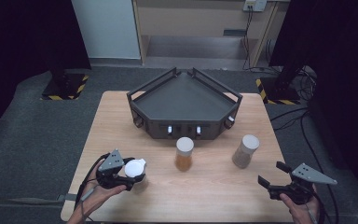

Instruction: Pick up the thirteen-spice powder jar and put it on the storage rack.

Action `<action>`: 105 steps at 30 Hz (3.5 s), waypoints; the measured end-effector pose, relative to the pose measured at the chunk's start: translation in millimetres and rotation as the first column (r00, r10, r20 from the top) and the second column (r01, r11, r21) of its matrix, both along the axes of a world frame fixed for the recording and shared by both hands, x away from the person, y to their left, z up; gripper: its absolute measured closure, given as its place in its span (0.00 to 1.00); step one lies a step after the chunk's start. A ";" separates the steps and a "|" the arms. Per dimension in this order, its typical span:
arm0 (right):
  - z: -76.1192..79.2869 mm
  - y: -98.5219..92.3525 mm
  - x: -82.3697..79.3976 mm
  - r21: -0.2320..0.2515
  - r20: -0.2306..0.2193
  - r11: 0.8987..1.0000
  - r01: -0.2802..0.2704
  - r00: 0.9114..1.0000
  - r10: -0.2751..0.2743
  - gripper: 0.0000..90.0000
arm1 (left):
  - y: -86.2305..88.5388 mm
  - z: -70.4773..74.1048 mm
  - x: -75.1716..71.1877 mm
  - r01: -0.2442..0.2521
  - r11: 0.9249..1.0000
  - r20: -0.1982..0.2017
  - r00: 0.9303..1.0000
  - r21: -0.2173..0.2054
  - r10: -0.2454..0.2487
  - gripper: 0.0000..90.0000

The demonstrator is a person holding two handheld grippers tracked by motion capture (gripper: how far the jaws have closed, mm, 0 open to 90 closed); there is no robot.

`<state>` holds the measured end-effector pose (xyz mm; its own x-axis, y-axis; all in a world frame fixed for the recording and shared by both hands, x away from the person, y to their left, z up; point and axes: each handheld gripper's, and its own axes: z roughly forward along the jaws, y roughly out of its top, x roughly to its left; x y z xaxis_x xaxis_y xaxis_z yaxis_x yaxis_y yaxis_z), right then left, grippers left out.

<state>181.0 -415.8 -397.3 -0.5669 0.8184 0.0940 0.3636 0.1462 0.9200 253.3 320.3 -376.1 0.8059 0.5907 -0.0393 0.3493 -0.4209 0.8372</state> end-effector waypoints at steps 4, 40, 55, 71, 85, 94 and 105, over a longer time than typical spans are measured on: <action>0.1 -0.1 -0.3 0.000 0.001 1.000 -0.001 1.000 0.001 0.03 | -2.5 0.5 -2.1 0.002 1.000 0.016 1.000 0.010 -0.002 0.32; -1.1 -0.9 0.2 0.008 0.012 1.000 -0.015 1.000 0.015 0.02 | 2.1 41.3 26.8 0.122 0.991 0.010 0.992 0.054 -0.123 0.33; -2.9 -2.8 0.8 0.018 0.028 0.999 -0.045 0.999 0.045 0.02 | -2.4 68.6 49.5 0.170 0.983 0.014 0.985 0.065 -0.172 0.33; -3.2 -3.5 1.4 0.022 0.023 0.999 -0.045 0.999 0.044 0.02 | -14.1 116.6 72.5 0.178 0.979 0.047 0.982 0.096 -0.183 0.33; -3.1 -4.0 2.1 0.023 0.019 0.998 -0.051 0.999 0.051 0.02 | -23.3 144.2 94.1 0.174 0.980 0.059 0.982 0.096 -0.180 0.33; -3.4 -4.3 2.6 0.023 0.018 0.998 -0.055 0.998 0.054 0.02 | -28.9 162.8 110.2 0.151 0.984 0.072 0.985 0.097 -0.158 0.33; -3.7 -4.8 3.2 0.025 0.015 0.998 -0.059 0.998 0.058 0.03 | -37.0 178.3 133.3 0.081 0.993 0.080 0.993 0.086 -0.088 0.33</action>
<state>184.2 -420.6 -401.0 -0.6151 0.7813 0.1062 0.3421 0.1431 0.9287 386.7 283.3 -197.7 0.8517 0.5183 0.0768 0.2392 -0.5150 0.8231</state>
